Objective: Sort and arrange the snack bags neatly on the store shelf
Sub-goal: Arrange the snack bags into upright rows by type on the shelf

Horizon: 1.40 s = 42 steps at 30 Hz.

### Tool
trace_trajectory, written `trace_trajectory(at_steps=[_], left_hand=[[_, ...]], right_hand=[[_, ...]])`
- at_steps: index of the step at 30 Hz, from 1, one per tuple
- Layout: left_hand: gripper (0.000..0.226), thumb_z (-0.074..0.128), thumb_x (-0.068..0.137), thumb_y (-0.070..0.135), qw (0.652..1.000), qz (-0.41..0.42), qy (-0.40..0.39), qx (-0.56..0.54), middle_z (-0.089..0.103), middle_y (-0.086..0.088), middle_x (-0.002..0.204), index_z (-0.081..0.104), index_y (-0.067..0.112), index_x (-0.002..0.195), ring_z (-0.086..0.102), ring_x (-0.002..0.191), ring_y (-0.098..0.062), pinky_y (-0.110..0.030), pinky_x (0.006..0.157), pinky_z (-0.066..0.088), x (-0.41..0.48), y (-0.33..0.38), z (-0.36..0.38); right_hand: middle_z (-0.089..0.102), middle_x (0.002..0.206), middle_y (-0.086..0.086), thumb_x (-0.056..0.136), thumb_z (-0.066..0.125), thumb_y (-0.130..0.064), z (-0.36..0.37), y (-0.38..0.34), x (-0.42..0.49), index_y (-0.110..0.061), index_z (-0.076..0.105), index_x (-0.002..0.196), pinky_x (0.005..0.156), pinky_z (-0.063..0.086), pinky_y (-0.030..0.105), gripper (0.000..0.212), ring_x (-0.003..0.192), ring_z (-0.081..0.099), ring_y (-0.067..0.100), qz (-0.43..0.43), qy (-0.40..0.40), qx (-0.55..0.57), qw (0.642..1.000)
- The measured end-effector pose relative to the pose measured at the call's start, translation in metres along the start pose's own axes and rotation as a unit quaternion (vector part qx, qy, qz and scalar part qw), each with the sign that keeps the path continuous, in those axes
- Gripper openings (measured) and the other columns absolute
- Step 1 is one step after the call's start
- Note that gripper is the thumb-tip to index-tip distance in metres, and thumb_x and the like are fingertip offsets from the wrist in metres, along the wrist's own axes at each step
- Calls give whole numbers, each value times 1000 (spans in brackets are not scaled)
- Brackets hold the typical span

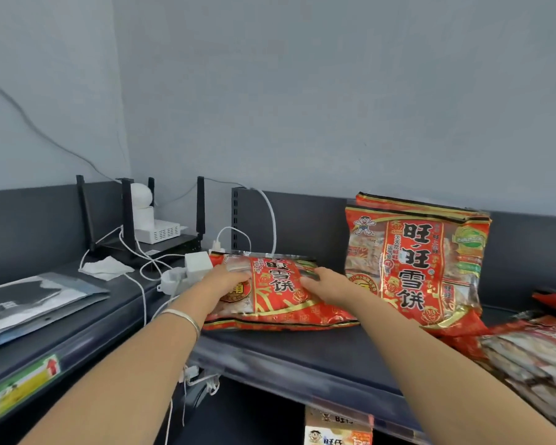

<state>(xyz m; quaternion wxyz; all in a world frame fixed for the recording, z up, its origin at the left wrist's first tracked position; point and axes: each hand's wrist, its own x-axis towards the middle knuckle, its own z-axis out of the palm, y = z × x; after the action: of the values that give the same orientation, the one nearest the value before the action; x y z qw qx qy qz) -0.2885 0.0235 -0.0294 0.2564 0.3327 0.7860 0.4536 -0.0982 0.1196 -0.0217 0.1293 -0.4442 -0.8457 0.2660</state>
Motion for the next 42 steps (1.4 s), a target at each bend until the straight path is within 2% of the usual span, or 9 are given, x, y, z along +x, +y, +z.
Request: trace_trajectory(at_steps=[4,12,17,23,30,33,37,39,42], left_hand=[[67,70,83,34,995,-26,21,-94,56,-15,126,39,5,135,55,114,-32,-35,71,50,10,-2,4],[65,64,86,38,960,256,110,-32,52,2,133,28,31,140,57,113,-22,-46,91,50,-1,12,0],[58,43,95,49,963,192,189,-21,52,-6,136,28,24,145,54,118,-28,-45,95,43,-7,5,-18],[49,34,97,52,959,176,200,-98,59,-6,124,43,23,134,56,112,-28,-41,93,43,-16,10,10],[67,61,86,43,933,296,7,-204,47,5,132,24,35,141,53,116,-13,-46,98,47,-42,45,98],[89,73,79,35,928,347,-30,-134,32,7,134,16,32,147,39,120,-9,-33,101,36,-55,57,136],[99,68,79,49,930,356,40,83,19,-8,152,3,28,150,26,137,-26,-51,106,30,-62,65,164],[93,59,85,51,895,388,135,176,7,-10,157,-1,27,151,16,143,-29,-55,110,21,-68,64,168],[67,36,91,55,781,530,177,279,14,-10,158,8,36,148,11,145,-31,-62,109,14,-78,59,185]], right_hand=[[45,143,9,95,47,-51,8,-2,9,-14,26,149,106,41,41,68,126,50,27,50,-9,124,991],[33,152,12,95,51,-47,13,-12,14,-15,4,153,106,41,48,81,131,45,34,104,132,354,920],[67,111,12,84,71,-36,14,-24,8,-7,44,128,78,58,44,59,91,71,26,97,136,501,849],[69,107,3,81,66,-52,-4,-17,-9,-16,52,120,84,57,47,55,93,69,21,17,307,354,883],[58,133,6,94,43,-57,-54,57,-65,-17,26,149,87,55,46,70,108,64,24,99,439,183,874],[46,144,5,97,42,-50,-67,87,-89,-19,20,150,94,47,46,66,122,54,29,135,469,163,858],[37,140,10,93,47,-55,-70,110,-107,-28,3,152,85,49,45,79,111,58,33,130,445,114,878],[38,132,10,95,46,-51,-72,115,-108,-31,4,152,76,51,41,73,95,61,30,114,438,78,888],[38,126,9,98,44,-44,-73,119,-107,-33,12,151,66,49,34,62,80,58,25,97,439,2,893]])
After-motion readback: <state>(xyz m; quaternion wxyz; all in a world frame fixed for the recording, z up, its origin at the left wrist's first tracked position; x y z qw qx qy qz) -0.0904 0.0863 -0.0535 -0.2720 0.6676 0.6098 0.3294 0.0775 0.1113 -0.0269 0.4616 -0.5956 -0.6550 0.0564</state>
